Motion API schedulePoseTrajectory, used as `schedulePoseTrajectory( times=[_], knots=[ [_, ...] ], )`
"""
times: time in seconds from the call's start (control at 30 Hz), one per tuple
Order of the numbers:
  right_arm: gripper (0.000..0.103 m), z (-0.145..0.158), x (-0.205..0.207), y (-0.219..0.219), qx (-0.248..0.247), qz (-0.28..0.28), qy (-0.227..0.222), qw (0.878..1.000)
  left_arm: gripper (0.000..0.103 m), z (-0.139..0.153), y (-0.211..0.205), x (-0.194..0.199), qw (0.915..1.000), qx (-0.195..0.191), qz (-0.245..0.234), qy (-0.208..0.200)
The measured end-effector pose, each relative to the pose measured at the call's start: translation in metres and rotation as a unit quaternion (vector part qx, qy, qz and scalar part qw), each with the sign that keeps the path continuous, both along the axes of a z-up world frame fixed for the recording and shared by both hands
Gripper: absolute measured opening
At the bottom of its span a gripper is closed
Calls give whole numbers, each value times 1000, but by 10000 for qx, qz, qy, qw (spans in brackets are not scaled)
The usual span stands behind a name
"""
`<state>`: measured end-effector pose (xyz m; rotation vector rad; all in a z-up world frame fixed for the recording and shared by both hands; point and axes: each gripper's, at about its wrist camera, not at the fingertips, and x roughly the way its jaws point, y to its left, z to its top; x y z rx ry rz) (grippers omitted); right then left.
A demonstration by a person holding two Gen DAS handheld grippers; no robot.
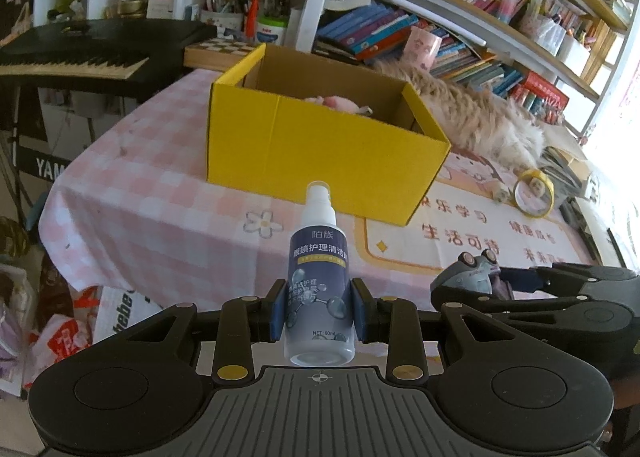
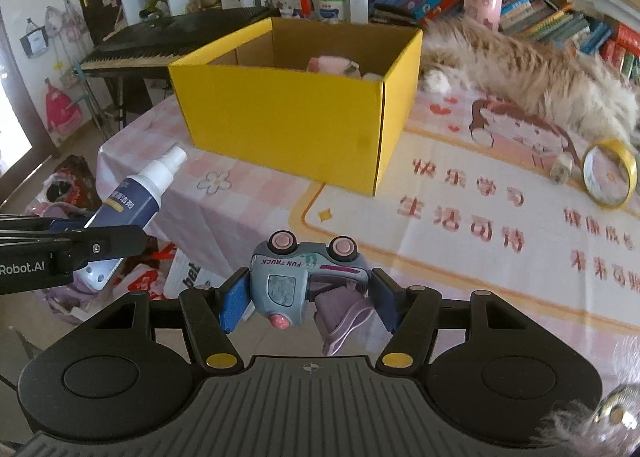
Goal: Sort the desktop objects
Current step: 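Carry the toy truck and spray bottle up over the yellow box with both tools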
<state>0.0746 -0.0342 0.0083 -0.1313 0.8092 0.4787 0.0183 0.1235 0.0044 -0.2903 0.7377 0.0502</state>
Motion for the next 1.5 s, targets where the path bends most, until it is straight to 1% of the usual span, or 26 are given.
schedulePoseTrajectory(
  times=[0.2,0.33,0.47,0.6,0.7,0.97,1.33,1.5],
  knots=[
    [60,15,20,1,189,36,-177,9997,31,16,-2,21,9996,115,-11,-243],
    [60,33,39,1,364,72,-390,9986,31,32,-2,40,9982,278,7,-530],
    [60,54,64,-2,522,117,-673,9963,31,45,2,63,9961,351,132,-794],
    [60,71,91,-3,590,214,-923,9938,31,50,4,86,9947,392,244,-921],
    [60,77,114,-3,564,328,-1059,9922,31,51,5,103,9939,416,310,-973],
    [60,76,162,-4,503,616,-1129,9904,31,47,7,146,9929,370,650,-923],
    [60,62,213,-2,469,939,-1011,9893,31,35,8,187,9938,612,749,-553],
    [60,55,231,4,384,1189,-961,9875,31,26,12,203,9936,679,842,-340]
  ],
)
